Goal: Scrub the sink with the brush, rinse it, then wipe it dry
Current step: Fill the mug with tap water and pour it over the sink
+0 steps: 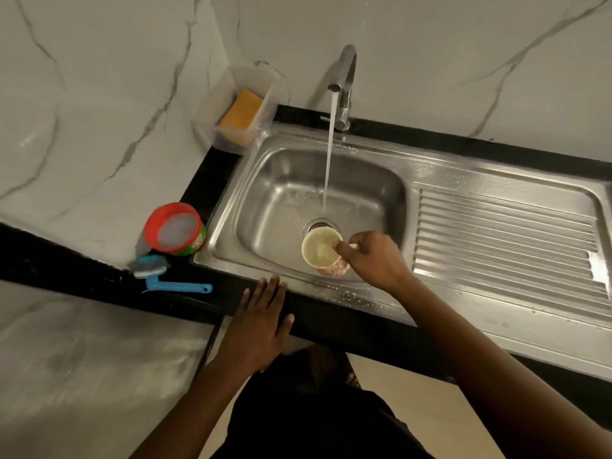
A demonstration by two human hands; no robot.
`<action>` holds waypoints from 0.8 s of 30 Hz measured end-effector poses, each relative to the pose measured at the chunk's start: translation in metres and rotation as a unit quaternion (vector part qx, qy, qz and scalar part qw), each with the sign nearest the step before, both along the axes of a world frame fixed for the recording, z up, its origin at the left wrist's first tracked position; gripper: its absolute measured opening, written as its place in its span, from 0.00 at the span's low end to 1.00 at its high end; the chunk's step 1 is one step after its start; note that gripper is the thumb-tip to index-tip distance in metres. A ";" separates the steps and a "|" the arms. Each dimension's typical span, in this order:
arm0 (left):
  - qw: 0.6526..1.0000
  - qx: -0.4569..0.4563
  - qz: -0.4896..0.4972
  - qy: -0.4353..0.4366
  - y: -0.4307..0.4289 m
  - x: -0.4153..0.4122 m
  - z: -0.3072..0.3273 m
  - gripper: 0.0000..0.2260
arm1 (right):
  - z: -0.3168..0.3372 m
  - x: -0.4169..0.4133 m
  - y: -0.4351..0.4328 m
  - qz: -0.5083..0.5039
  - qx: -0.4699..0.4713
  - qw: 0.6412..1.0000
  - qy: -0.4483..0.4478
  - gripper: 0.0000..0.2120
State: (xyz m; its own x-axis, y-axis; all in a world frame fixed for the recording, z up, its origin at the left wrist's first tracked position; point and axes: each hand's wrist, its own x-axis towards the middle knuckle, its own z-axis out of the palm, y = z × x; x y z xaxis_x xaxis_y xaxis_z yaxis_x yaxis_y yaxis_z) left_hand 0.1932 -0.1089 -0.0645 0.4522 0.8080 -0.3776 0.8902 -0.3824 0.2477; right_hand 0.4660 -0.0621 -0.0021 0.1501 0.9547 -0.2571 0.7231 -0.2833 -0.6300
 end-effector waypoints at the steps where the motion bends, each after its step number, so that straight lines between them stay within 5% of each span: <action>1: 1.000 -0.002 -0.004 0.003 0.002 0.001 0.000 0.38 | 0.000 -0.005 0.000 0.015 0.007 1.000 -0.016 0.23; 14: 0.997 -0.007 -0.074 0.003 0.028 0.011 -0.009 0.33 | -0.004 -0.032 0.002 0.116 0.063 0.975 -0.181 0.24; 24: 0.991 -0.015 -0.130 0.020 0.007 0.018 -0.011 0.36 | 0.010 0.006 -0.016 0.086 0.040 0.978 -0.188 0.25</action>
State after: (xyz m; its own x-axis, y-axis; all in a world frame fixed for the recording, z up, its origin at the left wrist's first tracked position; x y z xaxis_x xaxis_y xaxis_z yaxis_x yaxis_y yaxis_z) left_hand 0.2111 -0.1021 -0.0753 0.6279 0.6541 -0.4219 0.7719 -0.5928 0.2297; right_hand 0.4716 -0.0781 0.0082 0.0551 0.9889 -0.1381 0.9404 -0.0979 -0.3256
